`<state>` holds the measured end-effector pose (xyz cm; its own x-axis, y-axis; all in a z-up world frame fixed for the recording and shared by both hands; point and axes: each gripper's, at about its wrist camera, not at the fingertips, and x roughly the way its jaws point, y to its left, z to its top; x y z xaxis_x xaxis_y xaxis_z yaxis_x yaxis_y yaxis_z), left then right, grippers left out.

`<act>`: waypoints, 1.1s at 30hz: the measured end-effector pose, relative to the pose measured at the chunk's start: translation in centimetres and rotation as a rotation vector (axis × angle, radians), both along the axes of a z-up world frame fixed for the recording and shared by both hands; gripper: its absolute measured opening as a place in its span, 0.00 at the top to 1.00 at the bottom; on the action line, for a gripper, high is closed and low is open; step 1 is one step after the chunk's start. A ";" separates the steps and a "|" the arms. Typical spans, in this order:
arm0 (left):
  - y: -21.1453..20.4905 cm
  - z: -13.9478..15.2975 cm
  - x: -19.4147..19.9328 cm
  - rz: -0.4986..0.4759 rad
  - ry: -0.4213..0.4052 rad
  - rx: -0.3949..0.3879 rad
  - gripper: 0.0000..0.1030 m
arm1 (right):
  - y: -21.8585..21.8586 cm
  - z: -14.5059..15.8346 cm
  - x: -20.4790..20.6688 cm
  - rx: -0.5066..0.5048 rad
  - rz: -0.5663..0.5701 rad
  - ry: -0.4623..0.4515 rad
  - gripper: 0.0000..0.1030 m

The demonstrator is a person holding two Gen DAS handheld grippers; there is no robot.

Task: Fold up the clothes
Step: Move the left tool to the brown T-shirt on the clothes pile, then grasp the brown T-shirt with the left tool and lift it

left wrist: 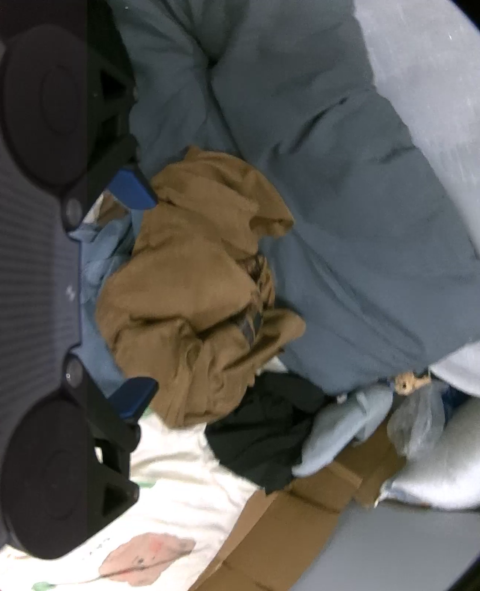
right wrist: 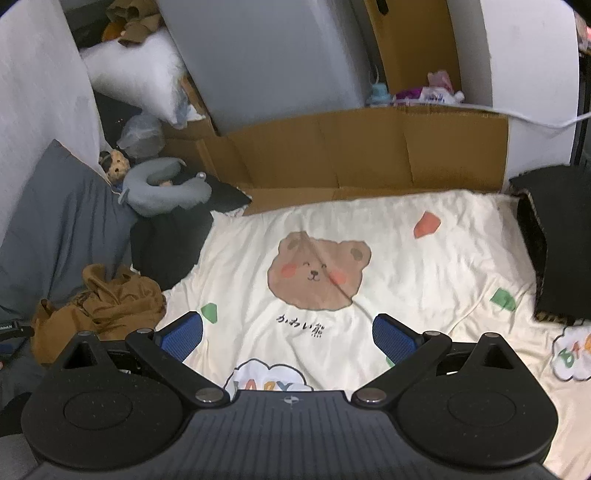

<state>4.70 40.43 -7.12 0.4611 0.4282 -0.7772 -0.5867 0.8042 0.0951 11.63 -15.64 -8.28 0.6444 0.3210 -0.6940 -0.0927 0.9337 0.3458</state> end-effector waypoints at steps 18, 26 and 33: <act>6.5 -7.4 1.8 0.106 -0.028 -0.103 0.52 | 2.9 -5.1 2.1 -0.018 0.051 0.097 0.02; 5.5 -6.5 0.2 0.083 -0.050 -0.132 1.00 | 3.6 -5.8 1.8 -0.009 0.073 0.104 0.02; 2.4 -4.3 -1.3 0.021 -0.087 -0.154 1.00 | 3.3 -5.7 1.2 0.014 0.074 0.099 0.02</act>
<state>3.44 42.85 -11.44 0.5221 0.3174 -0.7916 -0.6039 0.7930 -0.0803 12.80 -12.36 -14.00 0.5471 0.3750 -0.7484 -0.1257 0.9207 0.3695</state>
